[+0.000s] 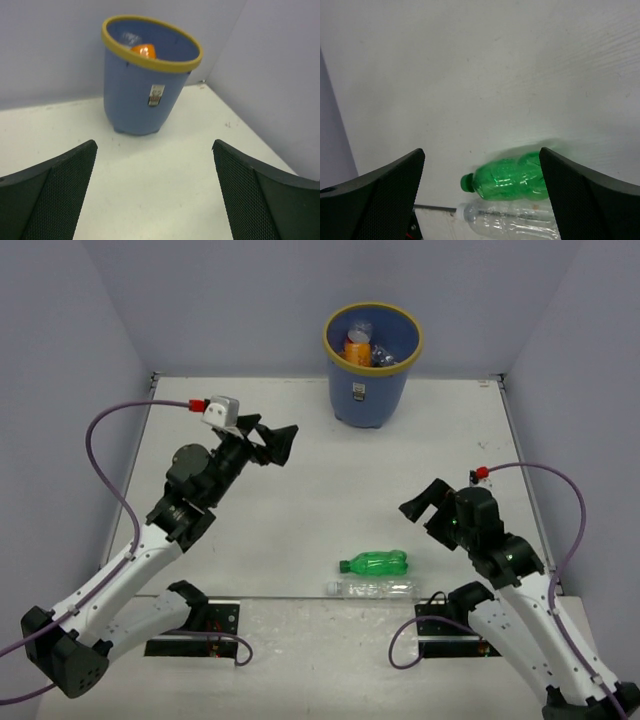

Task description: Put the plastic bottles in the bin

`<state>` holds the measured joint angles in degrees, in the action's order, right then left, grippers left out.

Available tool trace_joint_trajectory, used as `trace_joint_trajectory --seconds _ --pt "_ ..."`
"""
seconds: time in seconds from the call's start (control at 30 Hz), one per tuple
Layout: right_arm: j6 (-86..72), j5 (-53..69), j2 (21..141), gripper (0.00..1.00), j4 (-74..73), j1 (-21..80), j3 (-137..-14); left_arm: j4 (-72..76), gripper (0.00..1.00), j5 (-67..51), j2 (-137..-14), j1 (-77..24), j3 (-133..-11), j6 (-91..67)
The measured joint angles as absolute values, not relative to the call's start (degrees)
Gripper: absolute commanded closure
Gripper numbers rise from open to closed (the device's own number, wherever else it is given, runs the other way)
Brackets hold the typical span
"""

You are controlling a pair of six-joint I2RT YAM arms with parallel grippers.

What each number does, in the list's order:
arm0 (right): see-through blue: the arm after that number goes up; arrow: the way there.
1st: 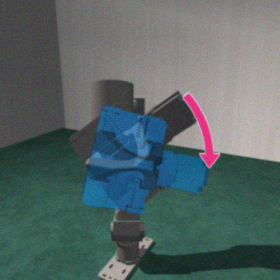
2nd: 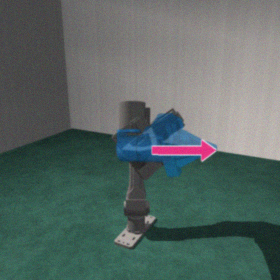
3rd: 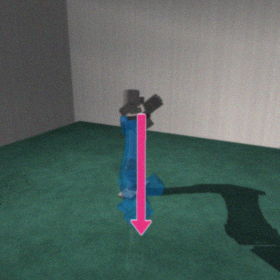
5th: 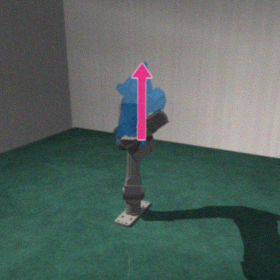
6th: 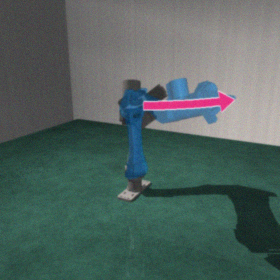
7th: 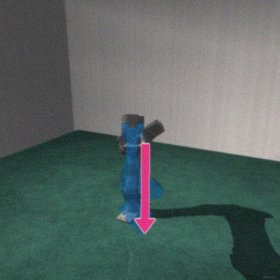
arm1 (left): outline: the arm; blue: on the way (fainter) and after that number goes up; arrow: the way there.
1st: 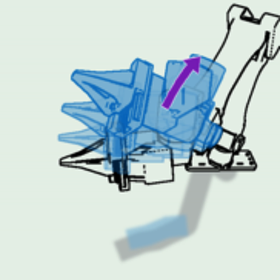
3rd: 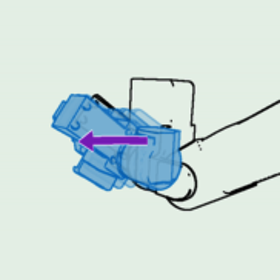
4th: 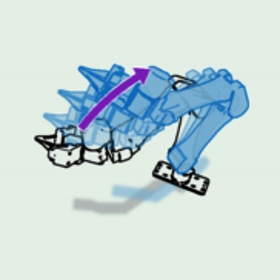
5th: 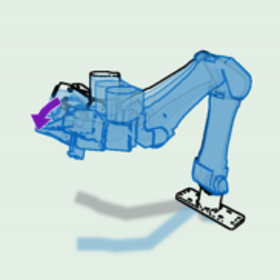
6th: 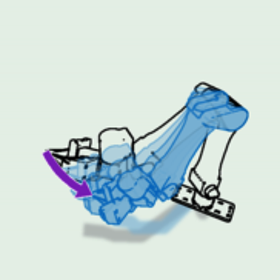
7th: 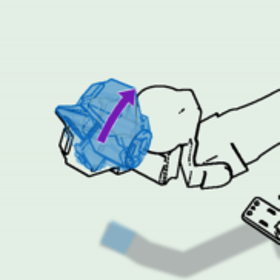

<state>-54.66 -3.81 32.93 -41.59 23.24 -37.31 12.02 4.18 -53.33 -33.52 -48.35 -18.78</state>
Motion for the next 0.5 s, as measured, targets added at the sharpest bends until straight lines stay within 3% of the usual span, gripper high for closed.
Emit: trace_joint_trajectory --seconds 0.23,0.5 --pt "-53.1 0.0 43.3 0.01 -49.6 25.8 -40.2 5.8 0.00 14.0 -47.9 -33.5 -36.5 -22.1" --pt "-57.7 -4.7 54.1 0.01 -54.1 38.0 -46.8 5.0 0.00 23.4 -41.4 -33.5 -29.2 -24.5"
